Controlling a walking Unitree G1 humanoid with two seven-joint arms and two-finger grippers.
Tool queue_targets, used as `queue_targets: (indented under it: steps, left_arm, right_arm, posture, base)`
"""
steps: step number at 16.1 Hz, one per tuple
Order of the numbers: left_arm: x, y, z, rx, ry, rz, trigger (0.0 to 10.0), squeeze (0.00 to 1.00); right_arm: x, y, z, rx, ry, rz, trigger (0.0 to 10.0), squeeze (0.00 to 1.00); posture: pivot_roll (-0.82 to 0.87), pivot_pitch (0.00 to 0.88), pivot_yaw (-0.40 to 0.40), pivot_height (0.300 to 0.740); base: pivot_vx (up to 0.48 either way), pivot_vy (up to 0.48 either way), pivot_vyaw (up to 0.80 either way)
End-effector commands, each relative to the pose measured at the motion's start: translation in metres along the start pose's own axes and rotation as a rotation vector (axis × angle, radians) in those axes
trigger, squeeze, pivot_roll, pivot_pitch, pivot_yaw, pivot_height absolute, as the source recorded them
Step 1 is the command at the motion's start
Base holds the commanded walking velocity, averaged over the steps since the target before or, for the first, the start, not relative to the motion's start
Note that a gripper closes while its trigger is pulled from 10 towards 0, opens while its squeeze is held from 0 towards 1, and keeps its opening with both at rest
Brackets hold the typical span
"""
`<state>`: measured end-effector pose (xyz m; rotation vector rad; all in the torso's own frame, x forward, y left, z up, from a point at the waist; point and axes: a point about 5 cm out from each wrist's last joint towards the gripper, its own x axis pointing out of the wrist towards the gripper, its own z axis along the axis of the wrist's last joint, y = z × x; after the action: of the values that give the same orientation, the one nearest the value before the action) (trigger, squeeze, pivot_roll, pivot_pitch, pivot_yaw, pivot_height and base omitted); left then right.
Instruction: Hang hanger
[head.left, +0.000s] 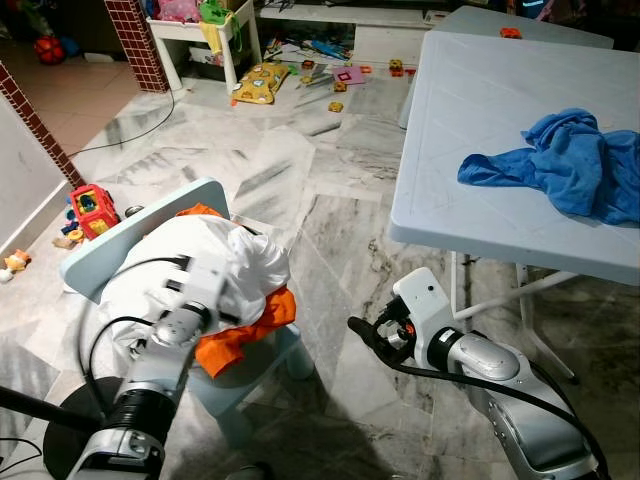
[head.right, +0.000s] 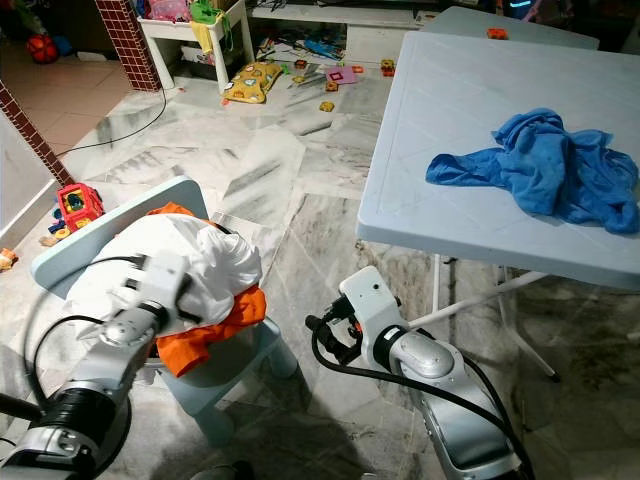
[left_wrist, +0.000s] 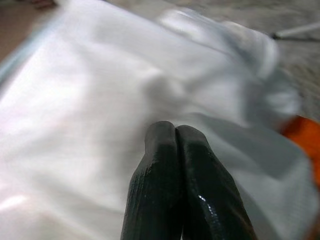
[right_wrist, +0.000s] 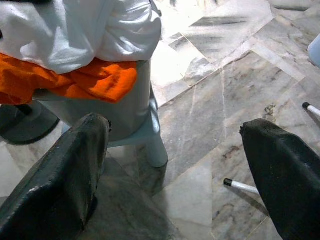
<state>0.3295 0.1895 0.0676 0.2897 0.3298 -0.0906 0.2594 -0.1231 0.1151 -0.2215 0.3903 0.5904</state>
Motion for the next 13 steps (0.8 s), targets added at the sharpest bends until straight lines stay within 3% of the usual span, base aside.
queue_targets:
  steps: [1,2,3,4,5,6,8,9,10,13]
  left_arm:
    - [-0.001,0.002,0.007,-0.001,-0.039,0.004,0.0,0.00]
    - [-0.003,-0.006,0.008,0.003,-0.041,-0.046,0.0,0.00]
    - [-0.007,-0.017,0.006,0.050,-0.037,-0.127,5.7,0.00]
    - [-0.012,-0.022,0.005,0.091,-0.038,-0.162,9.3,0.00]
    - [-0.017,-0.023,0.002,0.104,-0.034,-0.184,10.0,0.00]
    - [-0.023,-0.022,-0.003,0.119,-0.017,-0.176,10.0,1.00]
    - [-0.036,-0.019,-0.013,0.172,0.015,-0.178,10.0,1.00]
    - [-0.053,-0.020,-0.020,0.184,0.044,-0.176,10.0,1.00]
    - [-0.061,-0.022,-0.024,0.187,0.056,-0.173,10.0,1.00]
    - [-0.074,-0.027,-0.036,0.229,0.098,-0.212,10.0,1.00]
  right_arm:
    - [0.001,0.001,0.002,-0.019,-0.006,0.002,10.0,0.00]
    - [0.002,0.001,0.001,-0.029,-0.005,0.004,10.0,0.00]
    - [0.002,0.002,0.001,-0.031,-0.006,0.007,10.0,0.00]
    - [0.002,0.002,0.001,-0.032,-0.006,0.006,10.0,0.00]
    - [0.001,0.002,0.001,-0.032,-0.005,0.004,10.0,0.00]
    - [0.000,0.001,0.000,-0.031,-0.003,0.000,10.0,0.00]
    - [0.000,0.001,-0.002,-0.032,0.002,-0.004,10.0,0.00]
    - [0.001,0.001,-0.003,-0.035,0.003,-0.001,10.0,0.00]
    - [0.001,0.002,-0.002,-0.036,0.001,0.001,10.0,0.00]
    - [0.003,0.002,-0.001,-0.040,0.000,0.009,10.0,0.00]
  posture:
    - [-0.15,0.107,0.015,0.740]
    - [-0.14,0.108,0.016,0.740]
    - [-0.15,0.110,0.017,0.740]
    - [-0.15,0.112,0.020,0.740]
    - [-0.15,0.114,0.022,0.740]
    - [-0.14,0.115,0.024,0.740]
    - [-0.14,0.119,0.026,0.740]
    - [-0.13,0.120,0.026,0.740]
    - [-0.13,0.120,0.025,0.740]
    - [-0.11,0.121,0.019,0.740]
  base:
    - [0.000,0.000,0.00]
    - [0.000,0.000,0.00]
    - [0.000,0.000,0.00]
    - [0.000,0.000,0.00]
    - [0.000,0.000,0.00]
    - [0.000,0.000,0.00]
    - [0.000,0.000,0.00]
    - [0.000,0.000,0.00]
    - [0.000,0.000,0.00]
    - [0.000,0.000,0.00]
